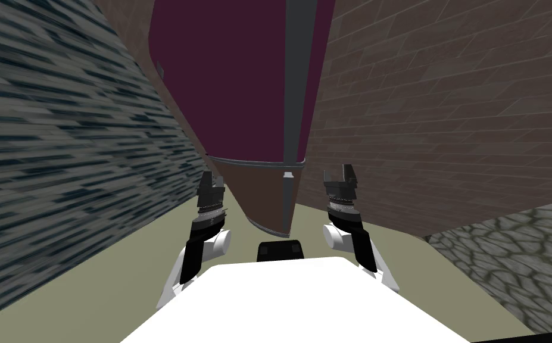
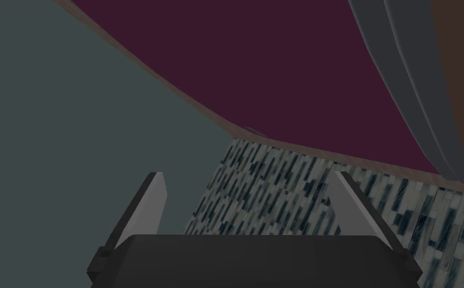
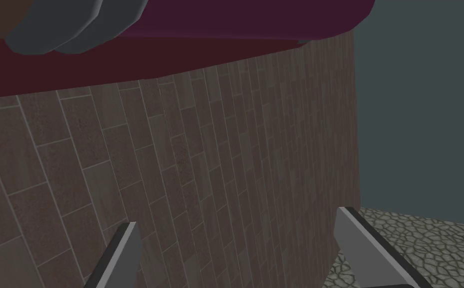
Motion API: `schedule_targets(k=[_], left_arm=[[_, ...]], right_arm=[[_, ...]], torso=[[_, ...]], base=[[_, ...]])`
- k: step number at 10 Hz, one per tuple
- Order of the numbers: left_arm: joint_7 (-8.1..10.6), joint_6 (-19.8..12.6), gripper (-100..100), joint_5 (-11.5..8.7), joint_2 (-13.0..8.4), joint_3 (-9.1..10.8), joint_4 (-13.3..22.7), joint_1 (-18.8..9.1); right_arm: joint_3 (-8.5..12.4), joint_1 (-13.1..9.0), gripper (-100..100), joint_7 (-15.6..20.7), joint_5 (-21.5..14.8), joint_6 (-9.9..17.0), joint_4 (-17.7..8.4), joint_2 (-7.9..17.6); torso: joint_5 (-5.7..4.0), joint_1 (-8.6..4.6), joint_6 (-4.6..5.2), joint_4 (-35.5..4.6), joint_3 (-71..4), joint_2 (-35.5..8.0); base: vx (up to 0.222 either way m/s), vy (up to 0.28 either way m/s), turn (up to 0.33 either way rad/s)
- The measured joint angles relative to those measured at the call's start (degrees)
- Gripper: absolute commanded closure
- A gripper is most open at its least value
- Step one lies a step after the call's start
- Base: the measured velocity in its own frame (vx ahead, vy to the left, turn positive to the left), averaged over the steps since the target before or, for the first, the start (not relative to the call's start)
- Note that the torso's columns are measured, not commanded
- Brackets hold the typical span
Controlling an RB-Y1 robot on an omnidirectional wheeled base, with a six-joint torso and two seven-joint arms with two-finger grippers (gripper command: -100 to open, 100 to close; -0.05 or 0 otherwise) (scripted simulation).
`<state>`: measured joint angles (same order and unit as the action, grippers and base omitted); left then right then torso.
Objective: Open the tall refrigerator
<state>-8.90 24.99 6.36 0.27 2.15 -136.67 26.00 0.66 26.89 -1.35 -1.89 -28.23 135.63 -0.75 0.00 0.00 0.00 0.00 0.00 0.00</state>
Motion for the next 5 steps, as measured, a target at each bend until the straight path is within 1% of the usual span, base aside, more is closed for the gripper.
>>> schedule_targets(k=[1,2,5], left_arm=[[0.0,0.0,0,0.0,0.0,0.0,0.0,0.0],[0.0,0.0,0,0.0,0.0,0.0,0.0,0.0],[0.0,0.0,0,0.0,0.0,0.0,0.0,0.0]], right_arm=[[0.0,0.0,0,0.0,0.0,0.0,0.0,0.0],[0.0,0.0,0,0.0,0.0,0.0,0.0,0.0],[0.0,0.0,0,0.0,0.0,0.0,0.0,0.0]], torso=[[0.0,0.0,0.0,-2.3,-4.7,-2.3],[0.0,0.0,0.0,-6.0,-12.0,-6.0],[0.0,0.0,0.0,-18.5,-36.9,-18.5]], base=[[0.0,0.0,0.0],[0.0,0.0,0.0],[0.0,0.0,0.0]])
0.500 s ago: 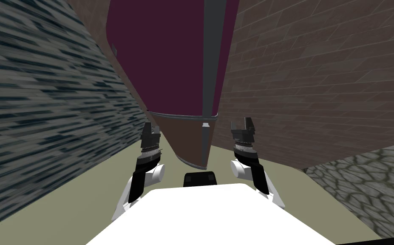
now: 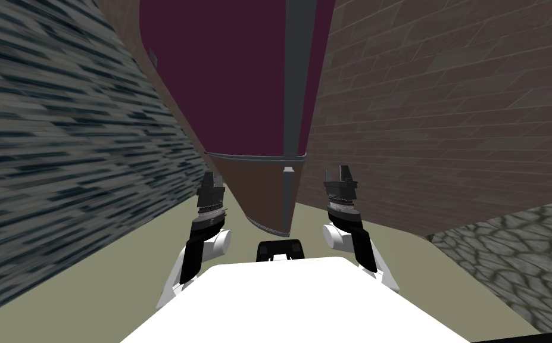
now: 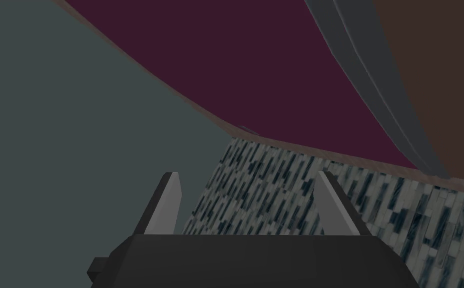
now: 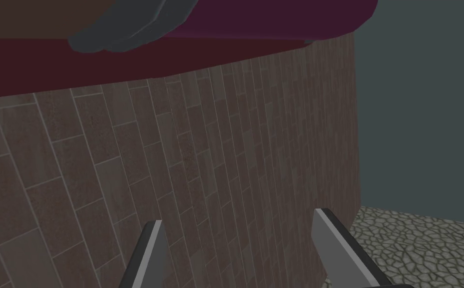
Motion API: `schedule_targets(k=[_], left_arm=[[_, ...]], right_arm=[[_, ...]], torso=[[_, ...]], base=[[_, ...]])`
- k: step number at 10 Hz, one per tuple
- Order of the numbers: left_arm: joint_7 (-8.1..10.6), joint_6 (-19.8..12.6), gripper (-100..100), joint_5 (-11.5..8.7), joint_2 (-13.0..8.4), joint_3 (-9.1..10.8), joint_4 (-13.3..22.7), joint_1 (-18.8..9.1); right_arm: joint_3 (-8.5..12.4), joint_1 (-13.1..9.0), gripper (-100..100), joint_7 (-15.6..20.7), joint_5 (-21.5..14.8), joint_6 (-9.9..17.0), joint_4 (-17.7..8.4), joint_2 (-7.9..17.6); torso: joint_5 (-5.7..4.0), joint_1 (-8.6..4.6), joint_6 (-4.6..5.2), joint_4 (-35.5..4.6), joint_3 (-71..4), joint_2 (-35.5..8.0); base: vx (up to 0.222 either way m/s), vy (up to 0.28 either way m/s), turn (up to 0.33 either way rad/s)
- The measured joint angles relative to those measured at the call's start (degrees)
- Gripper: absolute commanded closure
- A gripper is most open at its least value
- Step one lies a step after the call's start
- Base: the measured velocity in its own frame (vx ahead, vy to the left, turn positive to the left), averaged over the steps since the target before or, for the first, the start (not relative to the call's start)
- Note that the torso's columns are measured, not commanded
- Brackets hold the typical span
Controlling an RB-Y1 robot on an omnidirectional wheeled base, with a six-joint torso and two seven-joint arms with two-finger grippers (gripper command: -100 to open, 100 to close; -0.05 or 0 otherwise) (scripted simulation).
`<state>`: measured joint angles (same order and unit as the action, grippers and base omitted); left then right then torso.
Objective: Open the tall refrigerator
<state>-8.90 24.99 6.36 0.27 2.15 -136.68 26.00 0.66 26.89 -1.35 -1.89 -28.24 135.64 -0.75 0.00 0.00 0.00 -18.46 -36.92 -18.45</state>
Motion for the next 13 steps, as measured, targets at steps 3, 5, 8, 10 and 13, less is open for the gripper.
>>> schedule_targets(k=[3,5,8,10,13], left_arm=[[0.0,0.0,0,0.0,0.0,0.0,0.0,0.0],[0.0,0.0,-100,0.0,0.0,0.0,0.0,0.0],[-0.19,-1.5,-100,0.2,-3.4,-0.42,-0.4,-1.1],[-0.21,-3.7,-100,0.3,-6.0,-0.39,-0.1,-3.5],[-0.62,-8.0,-100,0.7,-7.9,-1.04,-0.1,-7.5]], right_arm=[[0.0,0.0,0,0.0,0.0,0.0,0.0,0.0],[0.0,0.0,0,0.0,0.0,0.0,0.0,0.0],[0.0,0.0,0,0.0,0.0,0.0,0.0,0.0],[0.0,0.0,0,0.0,0.0,0.0,0.0,0.0],[0.0,0.0,0,0.0,0.0,0.0,0.0,0.0]], torso=[[0.0,0.0,0.0,-12.7,-25.3,-12.7],[0.0,0.0,0.0,-21.1,-42.3,-21.2],[-0.01,-0.04,0.0,-23.8,-47.6,-23.8],[-0.02,-0.07,0.0,-23.8,-47.6,-23.9],[0.01,0.02,0.0,-23.8,-47.7,-23.8]], base=[[0.0,0.0,0.0],[0.001,-0.004,0.002],[-0.01,-0.021,0.006],[-0.03,-0.055,0.013],[-0.021,-0.053,0.01]])
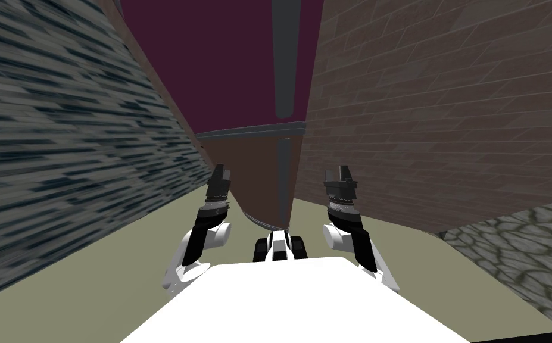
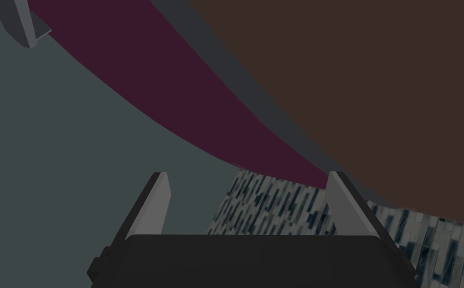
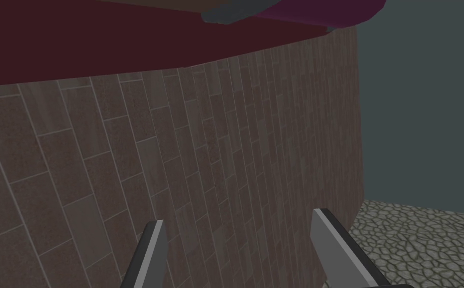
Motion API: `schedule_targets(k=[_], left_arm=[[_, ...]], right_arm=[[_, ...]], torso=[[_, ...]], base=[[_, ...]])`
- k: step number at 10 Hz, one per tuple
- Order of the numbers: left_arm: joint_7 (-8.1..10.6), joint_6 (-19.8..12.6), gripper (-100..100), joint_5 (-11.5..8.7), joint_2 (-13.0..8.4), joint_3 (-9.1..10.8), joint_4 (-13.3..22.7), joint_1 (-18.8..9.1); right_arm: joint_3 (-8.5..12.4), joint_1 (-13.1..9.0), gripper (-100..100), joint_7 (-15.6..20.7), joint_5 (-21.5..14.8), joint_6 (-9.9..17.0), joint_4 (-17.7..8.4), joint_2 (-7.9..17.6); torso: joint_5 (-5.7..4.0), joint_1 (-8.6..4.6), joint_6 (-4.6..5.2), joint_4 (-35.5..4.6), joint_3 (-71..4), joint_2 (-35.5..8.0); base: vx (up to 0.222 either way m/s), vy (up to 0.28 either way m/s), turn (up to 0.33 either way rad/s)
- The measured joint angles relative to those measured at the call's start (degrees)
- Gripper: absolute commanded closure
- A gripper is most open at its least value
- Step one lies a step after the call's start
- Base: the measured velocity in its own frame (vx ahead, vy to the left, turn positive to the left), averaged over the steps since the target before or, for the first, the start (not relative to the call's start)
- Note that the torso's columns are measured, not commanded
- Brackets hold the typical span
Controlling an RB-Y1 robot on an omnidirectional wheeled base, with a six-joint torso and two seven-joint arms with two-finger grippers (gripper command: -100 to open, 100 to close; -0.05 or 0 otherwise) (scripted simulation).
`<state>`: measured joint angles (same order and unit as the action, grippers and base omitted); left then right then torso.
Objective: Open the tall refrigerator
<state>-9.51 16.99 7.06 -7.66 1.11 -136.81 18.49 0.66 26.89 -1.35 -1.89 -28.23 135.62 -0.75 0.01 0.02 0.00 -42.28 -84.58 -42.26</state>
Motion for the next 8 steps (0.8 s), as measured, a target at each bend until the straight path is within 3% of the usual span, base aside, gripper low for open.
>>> schedule_targets(k=[8], left_arm=[[-1.05,-11.9,-100,1.2,-0.9,-1.72,-1.2,-10.8]], right_arm=[[0.0,0.0,0,0.0,0.0,0.0,0.0,0.0]], torso=[[-0.02,-0.08,0.01,0.0,0.0,0.0]], base=[[-0.021,-0.054,0.012]])
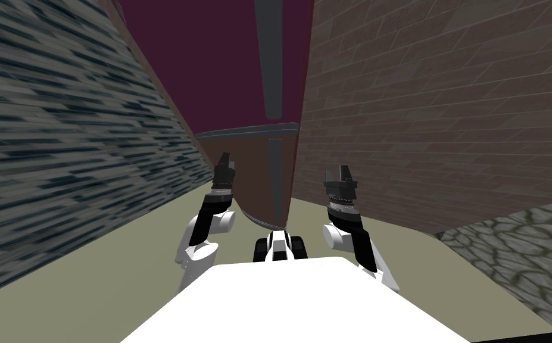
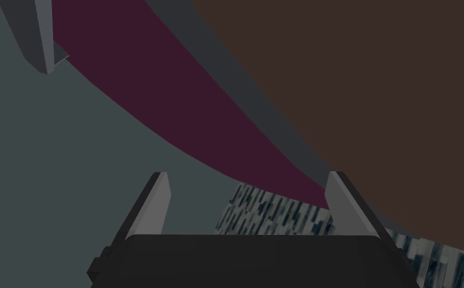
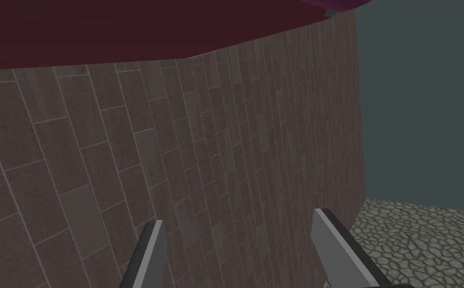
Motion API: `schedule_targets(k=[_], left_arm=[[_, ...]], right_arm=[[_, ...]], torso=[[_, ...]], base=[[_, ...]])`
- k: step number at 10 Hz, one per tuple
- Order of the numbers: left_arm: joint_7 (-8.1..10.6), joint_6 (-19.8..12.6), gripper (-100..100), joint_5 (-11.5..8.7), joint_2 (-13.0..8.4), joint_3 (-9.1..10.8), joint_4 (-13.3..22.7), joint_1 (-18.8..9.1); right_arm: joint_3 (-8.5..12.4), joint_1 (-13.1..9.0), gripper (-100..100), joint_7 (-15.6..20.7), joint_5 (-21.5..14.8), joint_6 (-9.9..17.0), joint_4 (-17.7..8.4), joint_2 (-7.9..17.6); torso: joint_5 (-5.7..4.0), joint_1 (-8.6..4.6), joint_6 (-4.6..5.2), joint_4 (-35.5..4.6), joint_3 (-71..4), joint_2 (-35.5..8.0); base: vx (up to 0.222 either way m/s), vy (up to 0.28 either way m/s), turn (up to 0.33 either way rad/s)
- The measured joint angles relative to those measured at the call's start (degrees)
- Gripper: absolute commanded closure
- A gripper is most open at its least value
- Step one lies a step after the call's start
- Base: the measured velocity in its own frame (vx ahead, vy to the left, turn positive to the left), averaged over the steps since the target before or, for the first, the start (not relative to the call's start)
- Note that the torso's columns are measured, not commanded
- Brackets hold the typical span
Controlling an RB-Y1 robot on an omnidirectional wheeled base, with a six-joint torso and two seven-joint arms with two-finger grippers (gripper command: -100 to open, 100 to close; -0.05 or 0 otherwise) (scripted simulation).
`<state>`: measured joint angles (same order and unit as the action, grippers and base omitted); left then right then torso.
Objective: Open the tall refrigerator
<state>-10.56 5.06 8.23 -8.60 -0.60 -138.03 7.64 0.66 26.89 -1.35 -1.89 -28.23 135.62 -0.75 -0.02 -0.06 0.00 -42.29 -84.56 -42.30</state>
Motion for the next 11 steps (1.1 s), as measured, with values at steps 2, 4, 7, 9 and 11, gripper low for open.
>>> schedule_targets(k=[2,4,7,9,11], left_arm=[[-0.12,-3.5,-100,0.1,-0.3,-0.19,-0.3,-3.4],[-0.37,-5.6,-100,0.4,-0.1,-0.64,-0.3,-5.0],[-0.62,-9.6,-100,0.7,-0.3,-1.06,-0.5,-8.7],[-1.05,-12.9,-100,1.2,-0.1,-1.83,-0.7,-11.7],[-1.08,-15.4,-100,1.2,-0.3,-1.87,-0.6,-13.9]], right_arm=[[0.0,0.0,0,0.0,0.0,0.0,0.0,0.0],[0.0,0.0,0,0.0,0.0,0.0,0.0,0.0],[0.0,0.0,0,0.0,0.0,0.0,0.0,0.0],[0.0,0.0,0,0.0,0.0,0.0,0.0,0.0],[0.0,0.0,0,0.0,0.0,0.0,0.0,0.0]], torso=[[0.01,0.04,0.0,0.0,0.0,0.0],[0.04,0.13,-0.01,0.0,0.0,0.0],[0.02,0.07,0.0,0.0,0.0,0.0],[-0.01,-0.03,0.0,0.0,0.0,0.0],[0.04,0.13,-0.01,0.0,0.0,0.0]], base=[[-0.024,-0.055,0.01],[-0.022,-0.045,0.011],[-0.022,-0.044,0.01],[-0.023,-0.06,0.01],[-0.015,-0.035,0.007]])
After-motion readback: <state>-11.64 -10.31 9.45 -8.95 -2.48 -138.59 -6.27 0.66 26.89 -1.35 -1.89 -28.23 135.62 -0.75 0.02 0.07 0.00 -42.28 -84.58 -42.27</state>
